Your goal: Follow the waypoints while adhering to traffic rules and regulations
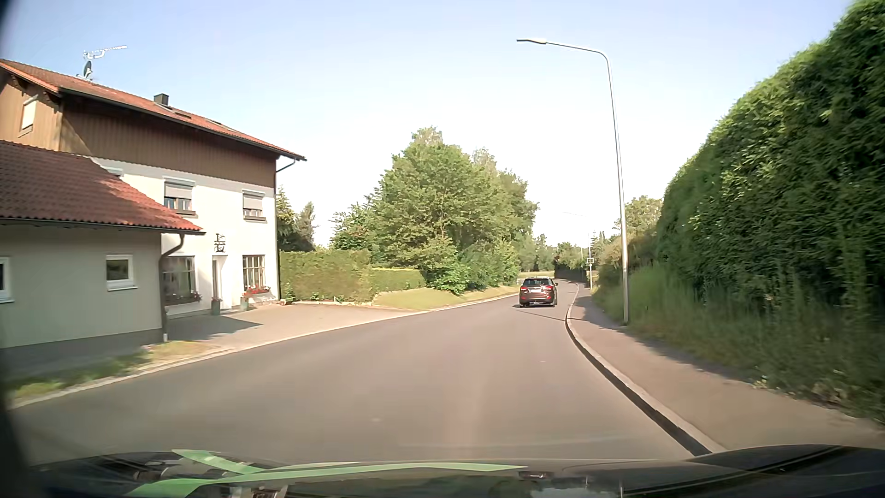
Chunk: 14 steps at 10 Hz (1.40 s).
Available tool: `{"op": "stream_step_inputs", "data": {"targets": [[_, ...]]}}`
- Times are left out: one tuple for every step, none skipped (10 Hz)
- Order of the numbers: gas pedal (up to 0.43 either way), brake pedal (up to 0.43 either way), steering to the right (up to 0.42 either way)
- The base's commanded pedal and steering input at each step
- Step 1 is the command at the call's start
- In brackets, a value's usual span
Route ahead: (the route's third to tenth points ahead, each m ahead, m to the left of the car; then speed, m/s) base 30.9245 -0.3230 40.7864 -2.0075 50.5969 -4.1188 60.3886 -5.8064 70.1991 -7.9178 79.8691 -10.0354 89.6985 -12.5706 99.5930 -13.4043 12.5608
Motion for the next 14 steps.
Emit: {"op": "stream_step_inputs", "data": {"targets": [[0.098, 0.000, 0.033], [0.098, 0.000, 0.033], [0.098, 0.000, 0.033], [0.098, 0.000, 0.033], [0.098, 0.000, 0.033], [0.098, 0.000, 0.033], [0.087, 0.000, 0.032], [0.087, 0.000, 0.031], [0.087, 0.000, 0.031], [0.087, 0.000, 0.030], [0.087, 0.000, 0.029], [0.067, 0.000, 0.028], [0.000, 0.000, 0.028], [0.000, 0.000, 0.028]]}}
